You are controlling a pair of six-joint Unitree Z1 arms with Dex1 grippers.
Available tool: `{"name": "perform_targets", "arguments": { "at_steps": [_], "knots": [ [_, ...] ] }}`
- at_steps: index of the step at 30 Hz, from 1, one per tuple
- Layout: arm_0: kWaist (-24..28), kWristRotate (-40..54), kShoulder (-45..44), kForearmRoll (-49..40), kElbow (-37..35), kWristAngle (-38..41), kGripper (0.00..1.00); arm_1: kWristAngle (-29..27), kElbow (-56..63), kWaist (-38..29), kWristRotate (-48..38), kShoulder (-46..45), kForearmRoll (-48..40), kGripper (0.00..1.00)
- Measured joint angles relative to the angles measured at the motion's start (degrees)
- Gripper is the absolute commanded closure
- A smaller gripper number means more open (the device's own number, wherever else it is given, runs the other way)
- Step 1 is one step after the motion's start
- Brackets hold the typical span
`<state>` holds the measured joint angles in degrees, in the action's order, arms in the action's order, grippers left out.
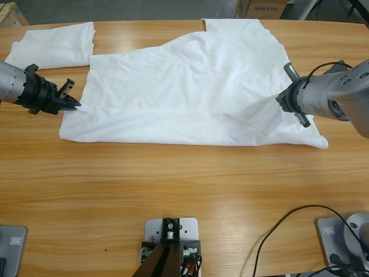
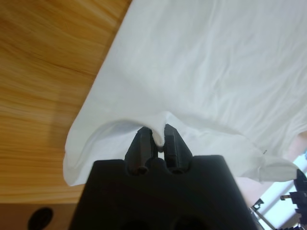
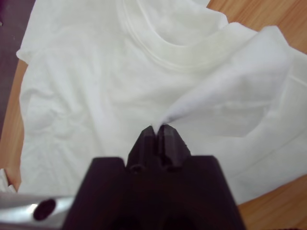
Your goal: Fold clothes
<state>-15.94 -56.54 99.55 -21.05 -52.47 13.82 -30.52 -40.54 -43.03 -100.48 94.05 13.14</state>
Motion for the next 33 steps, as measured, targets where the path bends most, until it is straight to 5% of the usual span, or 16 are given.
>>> {"name": "perform_targets", "arguments": {
  "at_steps": [1, 2, 4, 14, 17, 22, 27, 31, 33],
  "knots": [
    [-0.02, 0.64, 0.4, 0.12, -0.23, -0.08, 0.092, 0.0, 0.0, 0.0, 0.0, 0.0, 0.0, 0.482],
    [-0.02, 1.68, 0.9, 0.2, -0.58, -0.19, 0.073, 0.0, 0.0, 0.0, 0.0, 0.0, -0.02, 0.199],
    [-0.02, 3.98, 1.83, 0.38, -1.64, -0.44, 0.073, 0.46, 0.0, 0.0, 0.26, 0.0, -0.04, 0.013],
    [-0.02, 16.03, -1.23, -3.32, -5.52, -3.43, 0.082, 0.19, -0.08, 0.0, 11.01, -7.77, 7.38, 0.002],
    [-2.77, 19.22, -3.73, -4.88, -5.56, -3.5, 0.084, 0.95, -0.12, -0.04, 21.31, -14.25, 12.82, 0.0],
    [-14.21, 31.51, -5.83, -8.64, -5.86, -3.49, 0.085, 14.79, 1.65, -0.14, 50.3, -29.25, 14.89, 0.018],
    [-17.84, 39.3, -5.76, -12.17, -5.87, -3.69, 0.087, 22.89, 5.47, 5.01, 57.11, -32.43, 9.74, 0.023],
    [-19.75, 40.7, -5.71, -14.45, -5.94, -6.23, 0.082, 30.25, 8.91, 14.19, 55.08, -26.33, 1.78, 0.39],
    [-21.27, 40.75, -5.71, -15.14, -5.96, -7.51, 0.082, 32.62, 10.61, 17.1, 53.8, -21.67, -3.66, 0.4]
  ]
}}
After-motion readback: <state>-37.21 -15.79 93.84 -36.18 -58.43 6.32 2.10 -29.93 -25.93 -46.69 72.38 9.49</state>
